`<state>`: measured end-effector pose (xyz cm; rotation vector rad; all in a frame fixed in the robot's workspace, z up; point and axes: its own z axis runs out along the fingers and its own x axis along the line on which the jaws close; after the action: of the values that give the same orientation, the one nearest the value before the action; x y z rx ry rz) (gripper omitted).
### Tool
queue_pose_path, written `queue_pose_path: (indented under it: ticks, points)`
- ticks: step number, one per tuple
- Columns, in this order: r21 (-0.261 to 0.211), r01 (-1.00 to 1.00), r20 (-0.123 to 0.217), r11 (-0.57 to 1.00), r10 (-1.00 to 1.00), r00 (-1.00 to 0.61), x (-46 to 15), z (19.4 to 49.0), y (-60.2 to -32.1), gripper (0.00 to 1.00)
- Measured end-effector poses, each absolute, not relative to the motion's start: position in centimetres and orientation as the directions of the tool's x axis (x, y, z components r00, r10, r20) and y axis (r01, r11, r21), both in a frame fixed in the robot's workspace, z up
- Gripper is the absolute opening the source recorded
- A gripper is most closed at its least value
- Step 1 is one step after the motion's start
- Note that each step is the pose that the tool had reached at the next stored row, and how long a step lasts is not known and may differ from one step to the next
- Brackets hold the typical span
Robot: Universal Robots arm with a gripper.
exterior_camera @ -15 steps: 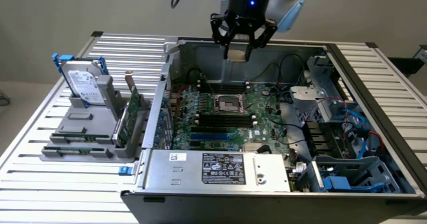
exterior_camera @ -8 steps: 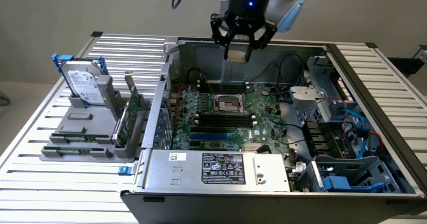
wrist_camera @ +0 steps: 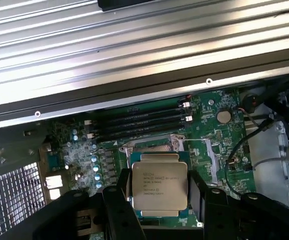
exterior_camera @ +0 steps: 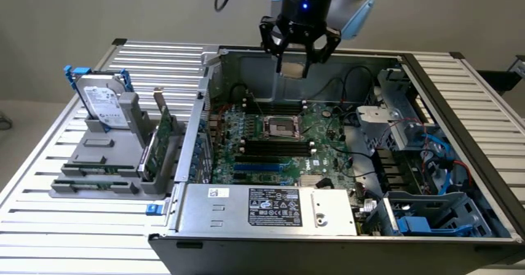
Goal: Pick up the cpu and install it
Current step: 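Place the cpu into insertion slot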
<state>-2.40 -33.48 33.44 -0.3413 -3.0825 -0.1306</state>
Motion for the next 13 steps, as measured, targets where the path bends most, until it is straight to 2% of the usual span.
queue_pose_path:
  ticks: [13]
  points:
    - [0.079, 0.442, 0.046, 0.894, 0.439, -0.897, -2.40, 32.79, -33.48, 0.55]
